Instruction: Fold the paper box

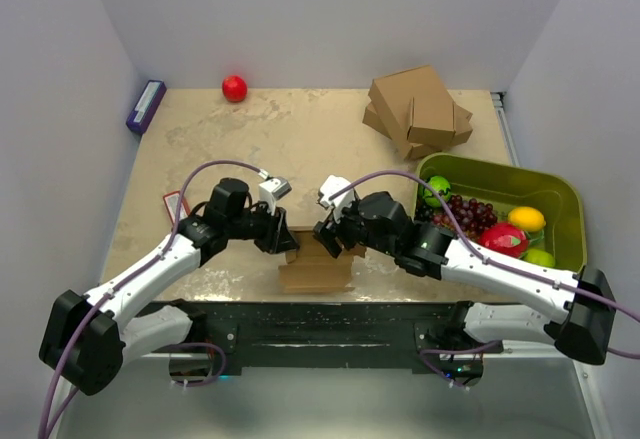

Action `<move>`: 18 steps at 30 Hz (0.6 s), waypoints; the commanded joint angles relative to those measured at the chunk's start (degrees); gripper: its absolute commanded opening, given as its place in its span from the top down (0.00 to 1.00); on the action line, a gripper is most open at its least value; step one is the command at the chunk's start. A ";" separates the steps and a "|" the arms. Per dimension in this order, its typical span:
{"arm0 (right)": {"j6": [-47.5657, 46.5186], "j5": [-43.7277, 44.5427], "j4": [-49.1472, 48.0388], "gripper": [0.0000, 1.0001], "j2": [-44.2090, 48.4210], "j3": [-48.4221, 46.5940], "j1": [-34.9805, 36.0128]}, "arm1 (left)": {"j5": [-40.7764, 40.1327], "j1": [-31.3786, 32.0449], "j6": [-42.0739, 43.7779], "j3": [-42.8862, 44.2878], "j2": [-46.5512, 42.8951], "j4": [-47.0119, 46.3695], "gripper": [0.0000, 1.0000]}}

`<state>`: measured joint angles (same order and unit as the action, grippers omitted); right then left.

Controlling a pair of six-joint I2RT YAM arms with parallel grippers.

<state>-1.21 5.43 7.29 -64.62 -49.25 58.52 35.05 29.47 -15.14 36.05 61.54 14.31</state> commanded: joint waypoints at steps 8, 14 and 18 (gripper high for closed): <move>-7.92 9.94 -2.54 0.53 -3.93 -0.75 5.02 | 4.24 -0.38 1.16 2.09 -0.72 -0.68 1.00; -10.65 11.88 -0.88 0.87 -6.83 -2.77 6.69 | 3.28 -0.38 0.81 1.65 -0.45 -0.68 1.00; -13.28 13.81 -1.13 1.00 -7.36 -1.90 8.27 | 1.61 -0.47 0.90 1.56 -0.54 -0.68 1.00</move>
<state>-11.25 15.20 7.38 -71.70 -49.43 65.58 35.83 29.04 -15.14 36.05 61.54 15.07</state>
